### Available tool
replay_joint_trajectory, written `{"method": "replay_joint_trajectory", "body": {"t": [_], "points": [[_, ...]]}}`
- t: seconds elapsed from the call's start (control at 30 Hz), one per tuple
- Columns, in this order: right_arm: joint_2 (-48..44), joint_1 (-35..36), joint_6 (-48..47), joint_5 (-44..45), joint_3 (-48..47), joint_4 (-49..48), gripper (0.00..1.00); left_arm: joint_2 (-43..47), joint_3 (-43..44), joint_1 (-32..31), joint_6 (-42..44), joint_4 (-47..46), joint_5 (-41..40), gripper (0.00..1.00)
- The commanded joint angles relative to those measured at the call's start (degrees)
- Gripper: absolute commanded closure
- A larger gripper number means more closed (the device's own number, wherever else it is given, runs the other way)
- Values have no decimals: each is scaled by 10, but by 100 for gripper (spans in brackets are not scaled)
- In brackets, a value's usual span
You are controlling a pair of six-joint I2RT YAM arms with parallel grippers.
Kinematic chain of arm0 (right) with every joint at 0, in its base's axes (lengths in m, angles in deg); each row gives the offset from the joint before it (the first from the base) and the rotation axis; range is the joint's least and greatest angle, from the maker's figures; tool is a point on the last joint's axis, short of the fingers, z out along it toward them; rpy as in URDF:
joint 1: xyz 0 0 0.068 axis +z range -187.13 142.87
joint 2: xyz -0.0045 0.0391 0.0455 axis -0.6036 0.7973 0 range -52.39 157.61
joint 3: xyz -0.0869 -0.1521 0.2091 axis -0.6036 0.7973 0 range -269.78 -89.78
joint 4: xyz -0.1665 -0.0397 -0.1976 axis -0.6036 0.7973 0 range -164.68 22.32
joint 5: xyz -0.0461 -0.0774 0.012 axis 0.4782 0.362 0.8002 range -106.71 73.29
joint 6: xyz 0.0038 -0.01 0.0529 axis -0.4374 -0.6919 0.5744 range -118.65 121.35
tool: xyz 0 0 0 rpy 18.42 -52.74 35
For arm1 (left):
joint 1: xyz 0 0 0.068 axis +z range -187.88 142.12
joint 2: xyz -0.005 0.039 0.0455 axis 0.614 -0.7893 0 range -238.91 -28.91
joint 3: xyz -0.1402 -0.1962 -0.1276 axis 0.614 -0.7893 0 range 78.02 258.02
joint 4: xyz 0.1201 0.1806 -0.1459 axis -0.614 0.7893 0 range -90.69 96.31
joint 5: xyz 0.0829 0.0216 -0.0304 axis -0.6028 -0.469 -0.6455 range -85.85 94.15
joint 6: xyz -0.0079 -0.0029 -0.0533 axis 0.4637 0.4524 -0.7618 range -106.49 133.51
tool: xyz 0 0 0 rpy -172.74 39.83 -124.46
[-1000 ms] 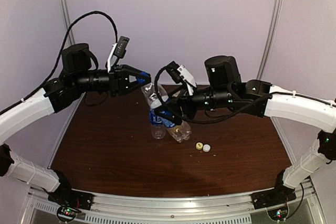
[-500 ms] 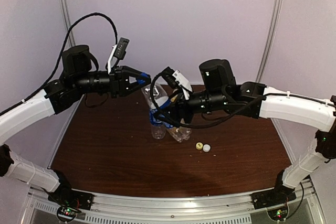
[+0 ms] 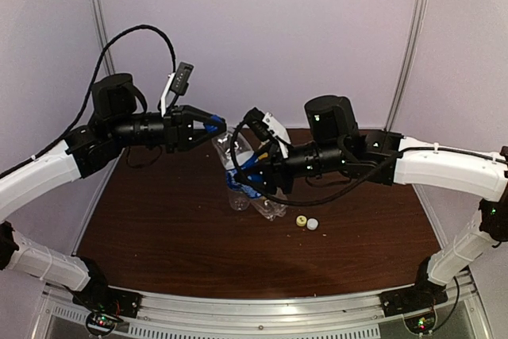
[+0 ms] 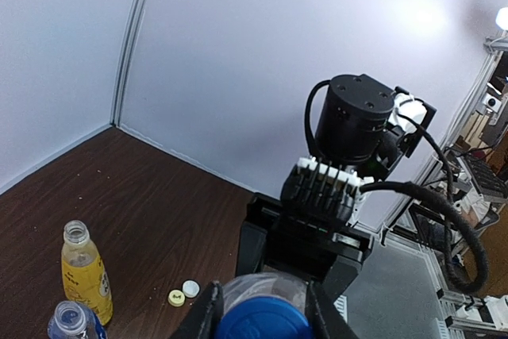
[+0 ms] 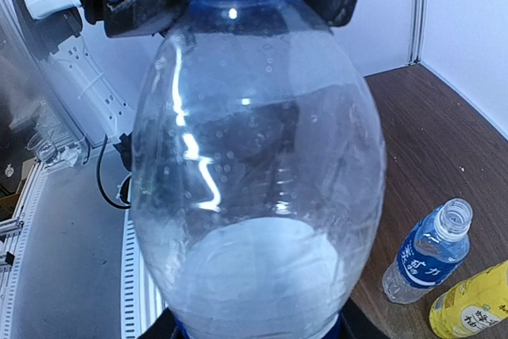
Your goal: Unscrew the bottle caps
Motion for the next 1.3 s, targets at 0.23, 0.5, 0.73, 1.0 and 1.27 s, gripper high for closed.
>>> {"method": "replay_joint_trajectory", "body": {"t": [0.23,0.5,0.73,1.0,1.27], "points": [[-12,2,-7,-36,5,-26,55,18,-22,-1,-41,-85,16,80],[-3,2,-2,-45,6,-34,55,16,-34,-1,-63,-112,24,83],[5,2,1,-34,3,-36,39,18,-41,-1,-79,-132,21,91],[11,2,3,-34,-3,-33,36,20,-46,-2,-82,-135,18,94],[9,2,10,-34,0,-42,43,21,-52,-2,-79,-133,15,94]]}}
